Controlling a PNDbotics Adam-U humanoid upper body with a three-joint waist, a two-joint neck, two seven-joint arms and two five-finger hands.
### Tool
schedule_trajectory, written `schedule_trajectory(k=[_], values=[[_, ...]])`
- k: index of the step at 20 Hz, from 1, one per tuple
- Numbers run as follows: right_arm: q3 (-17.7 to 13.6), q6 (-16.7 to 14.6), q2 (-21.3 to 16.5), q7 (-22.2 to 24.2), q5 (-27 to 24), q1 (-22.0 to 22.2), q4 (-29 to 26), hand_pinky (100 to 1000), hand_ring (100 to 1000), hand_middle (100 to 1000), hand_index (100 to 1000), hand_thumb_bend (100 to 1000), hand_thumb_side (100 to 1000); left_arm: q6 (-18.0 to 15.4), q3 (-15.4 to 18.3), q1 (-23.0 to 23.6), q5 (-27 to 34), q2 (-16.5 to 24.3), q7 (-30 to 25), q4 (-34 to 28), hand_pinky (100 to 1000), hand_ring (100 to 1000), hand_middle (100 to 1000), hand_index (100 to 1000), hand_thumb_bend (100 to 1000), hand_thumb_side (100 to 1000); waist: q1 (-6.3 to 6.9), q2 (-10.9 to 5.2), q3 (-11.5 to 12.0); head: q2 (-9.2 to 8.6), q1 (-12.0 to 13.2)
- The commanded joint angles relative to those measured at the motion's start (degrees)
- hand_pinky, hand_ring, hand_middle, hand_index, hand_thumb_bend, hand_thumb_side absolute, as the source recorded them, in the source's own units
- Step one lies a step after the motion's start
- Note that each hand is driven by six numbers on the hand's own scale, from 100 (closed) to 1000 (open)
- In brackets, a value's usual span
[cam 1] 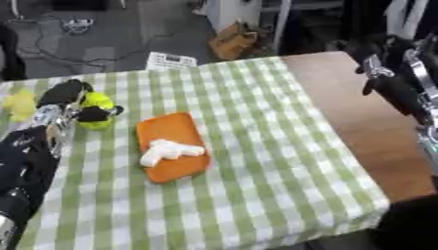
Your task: Pick up objects on the table and place them in the box.
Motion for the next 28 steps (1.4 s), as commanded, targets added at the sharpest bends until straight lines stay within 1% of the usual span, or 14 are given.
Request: schedule_trajectory(k=[1, 6, 7, 10, 11, 12, 13, 14, 15, 16, 17, 20, 21, 28], values=[[-0.4, -0.05, -1.1, -0.01, -0.37, -0.85, -1.06, 351, 566, 590, 834, 101, 625, 0.11, -0.38, -0.02, -0.39, 0.78, -4.65, 1.04, 657, 805, 846, 884, 754, 762, 0.06, 0.04, -0.07, 0.26, -0.08], [-0.45, -0.07, -1.06, -0.06, -0.37, -0.74, -1.03, 351, 565, 590, 833, 117, 627, 1.45, -0.59, 0.64, -4.01, 0.9, -3.56, 0.23, 699, 858, 888, 900, 795, 726, 0.12, 0.04, -0.09, 0.26, -0.24], [-0.44, -0.09, -1.05, -0.04, -0.37, -0.74, -1.04, 351, 565, 590, 833, 128, 627, 1.63, -0.67, 0.77, -5.11, 0.87, -2.87, 0.27, 694, 852, 881, 901, 834, 702, 0.12, 0.06, -0.1, 0.26, -0.3], [-0.49, -0.12, -1.06, -0.04, -0.33, -0.7, -1.02, 351, 565, 590, 833, 133, 628, 1.85, -0.77, 1.07, -8.4, 0.67, -1.65, 0.58, 632, 788, 834, 877, 834, 658, 0.1, 0.11, -0.11, 0.26, -0.44], [-0.5, -0.12, -1.07, -0.05, -0.34, -0.69, -1.01, 351, 566, 590, 833, 136, 628, 1.91, -0.67, 1.09, -9.04, 0.63, -1.52, 0.6, 456, 630, 739, 828, 750, 487, 0.09, 0.11, -0.1, 0.26, -0.46], [-0.53, -0.12, -1.07, -0.07, -0.35, -0.69, -1.01, 351, 566, 590, 833, 136, 628, 2.12, -0.57, 1.09, -9.51, 0.6, -1.37, 0.5, 456, 630, 739, 828, 750, 487, 0.08, 0.12, -0.1, 0.26, -0.48], [-0.54, -0.12, -1.07, -0.08, -0.36, -0.68, -1.0, 352, 566, 590, 833, 136, 629, 2.25, -0.51, 1.05, -9.8, 0.57, -1.33, 0.4, 202, 464, 632, 765, 639, 283, 0.07, 0.11, -0.09, 0.26, -0.52], [-0.53, -0.13, -1.07, -0.07, -0.36, -0.67, -0.99, 352, 566, 590, 833, 136, 629, 2.29, -0.47, 0.98, -9.88, 0.57, -1.49, 0.25, 202, 464, 632, 765, 639, 283, 0.07, 0.09, -0.07, 0.26, -0.57], [-0.54, -0.13, -1.07, -0.07, -0.35, -0.66, -0.98, 352, 566, 590, 833, 135, 630, 2.3, -0.41, 0.9, -9.81, 0.59, -1.73, 0.06, 100, 356, 534, 689, 570, 139, 0.07, 0.06, -0.06, 0.26, -0.6], [-0.56, -0.13, -1.06, -0.1, -0.35, -0.65, -0.96, 352, 566, 590, 833, 135, 630, 2.29, -0.34, 0.8, -9.48, 0.64, -2.12, -0.21, 100, 356, 534, 689, 570, 139, 0.07, 0.03, -0.04, 0.26, -0.62], [-0.57, -0.13, -1.06, -0.12, -0.35, -0.64, -0.94, 352, 566, 590, 833, 135, 630, 2.28, -0.3, 0.74, -9.12, 0.67, -2.5, -0.44, 100, 318, 490, 648, 527, 107, 0.06, 0.01, -0.03, 0.26, -0.63], [-0.62, -0.15, -1.12, -0.17, -0.35, -0.58, -0.92, 352, 566, 590, 833, 135, 630, 2.02, -0.17, 0.44, -6.75, 0.86, -4.09, -1.38, 100, 303, 471, 622, 518, 100, 0.04, -0.07, 0.05, 0.26, -0.68], [-0.64, -0.14, -1.13, -0.18, -0.34, -0.56, -0.91, 352, 566, 589, 832, 135, 630, 1.91, -0.19, 0.22, -6.13, 0.96, -4.35, -1.86, 100, 265, 433, 561, 483, 100, 0.03, -0.12, 0.08, 0.26, -0.69], [-0.79, -0.1, -1.26, -0.33, -0.26, -0.43, -0.85, 352, 566, 589, 832, 137, 629, -0.43, -0.84, -1.55, -0.4, 2.55, -7.12, -7.98, 100, 252, 409, 556, 447, 100, 0.04, -0.48, 0.44, 0.26, -0.77]])
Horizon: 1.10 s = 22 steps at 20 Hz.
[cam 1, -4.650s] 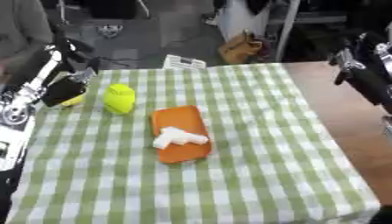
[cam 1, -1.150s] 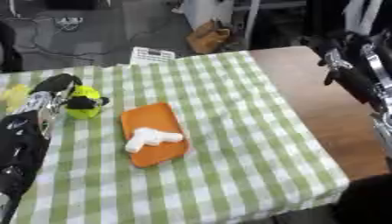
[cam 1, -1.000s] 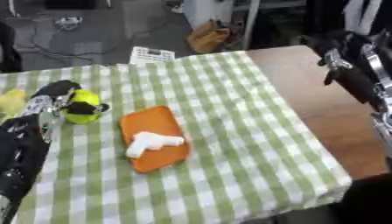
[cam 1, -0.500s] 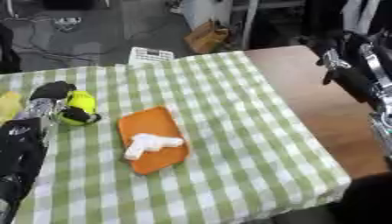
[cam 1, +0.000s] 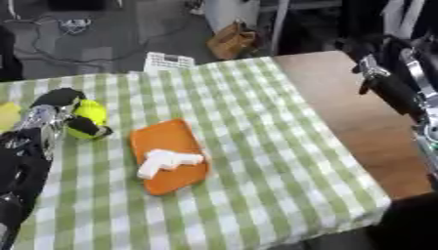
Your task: Pick up objects on the table and place them in the box.
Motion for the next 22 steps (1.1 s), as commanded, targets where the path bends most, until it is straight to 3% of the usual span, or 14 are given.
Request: schedule_trajectory(k=[1, 12, 22], values=[[-0.74, -0.05, -1.27, -0.26, -0.25, -0.56, -0.84, 352, 566, 589, 832, 138, 628, -0.64, -0.54, -2.24, 1.88, 2.29, -1.16, -3.38, 100, 248, 403, 555, 435, 100, 0.05, -0.51, 0.05, 0.26, -0.18], [-0.73, -0.1, -1.25, -0.21, -0.18, -0.79, -0.92, 353, 566, 589, 831, 141, 626, -13.8, -10.05, -2.91, 8.9, -0.1, -8.72, -13.87, 100, 253, 411, 556, 460, 100, 0.13, -0.92, 0.01, 0.26, -0.49], [-0.63, -0.11, -1.09, -0.1, -0.18, -0.99, -0.97, 353, 566, 589, 831, 143, 626, -16.83, -13.04, -2.45, 8.92, -3.47, -10.01, -14.22, 100, 253, 414, 554, 470, 101, 0.23, -1.0, -0.22, 0.26, 1.8]])
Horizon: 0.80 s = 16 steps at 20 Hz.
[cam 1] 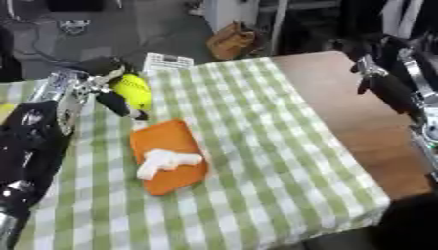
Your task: Pick up objects on the table and place them in the box.
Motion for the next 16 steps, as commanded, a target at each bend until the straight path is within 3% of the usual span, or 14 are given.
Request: schedule_trajectory(k=[1, 7, 16], values=[[-0.62, -0.11, -1.09, -0.09, -0.18, -0.91, -0.97, 353, 566, 589, 831, 143, 626, -0.62, -0.31, -1.37, -0.22, -0.04, 0.07, -1.14, 100, 253, 414, 554, 470, 101, 0.23, -0.95, -0.04, 0.26, 0.82], [-0.57, -0.12, -1.0, -0.04, -0.2, -0.87, -0.96, 353, 566, 589, 831, 145, 625, -1.51, -1.0, -0.96, -0.77, -1.45, -0.02, -0.52, 100, 252, 415, 553, 472, 113, 0.2, -0.98, 0.1, 0.26, 2.59], [-0.52, -0.14, -0.97, 0.03, -0.21, -0.85, -0.96, 353, 566, 588, 832, 148, 625, -2.87, -1.75, -0.57, -1.26, -2.6, -0.4, 0.27, 100, 254, 418, 553, 475, 123, 0.23, -0.94, 0.31, 0.26, 7.24]])
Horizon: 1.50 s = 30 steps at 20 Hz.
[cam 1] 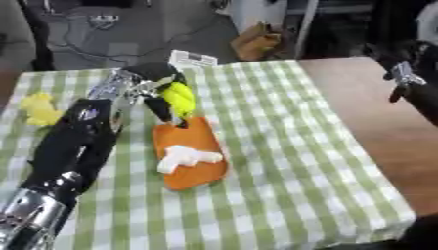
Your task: Pick up objects on the table and place them in the box.
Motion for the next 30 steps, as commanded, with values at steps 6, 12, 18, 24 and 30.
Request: schedule_trajectory(k=[6, 12, 18, 24, 30], values=[[-0.52, -0.12, -1.0, 0.0, -0.2, -0.78, -1.02, 352, 566, 587, 831, 151, 625, -1.32, -0.72, -0.96, -0.42, -0.67, -0.19, -0.09, 100, 255, 419, 553, 473, 130, 0.24, -0.92, 0.03, 0.26, 2.43], [-0.5, -0.08, -0.97, 0.0, -0.2, -0.7, -1.12, 353, 567, 586, 831, 154, 626, -2.38, -1.42, -0.6, -1.26, -2.36, 0.43, 0.68, 100, 258, 422, 553, 475, 131, 0.15, -0.89, 0.0, 0.26, 2.6], [-0.48, -0.06, -0.95, 0.0, -0.2, -0.66, -1.16, 353, 567, 585, 831, 155, 626, -3.22, -2.18, -0.34, -2.84, -2.84, 0.91, 1.06, 100, 320, 464, 594, 571, 226, 0.15, -0.88, -0.07, 0.26, 2.62], [-0.5, -0.04, -0.93, -0.01, -0.19, -0.55, -1.17, 353, 567, 585, 831, 157, 626, -3.16, -2.39, 0.34, -8.43, -2.7, 3.62, 1.22, 409, 556, 667, 727, 698, 408, 0.14, -0.88, -0.08, 0.26, 2.47], [-0.59, -0.04, -0.88, -0.09, -0.19, -0.42, -1.14, 353, 567, 584, 831, 158, 626, -2.96, -0.29, 0.79, -12.55, -2.4, 4.88, 2.97, 750, 896, 911, 858, 797, 788, 0.11, -0.86, 0.09, 0.26, 2.35]])
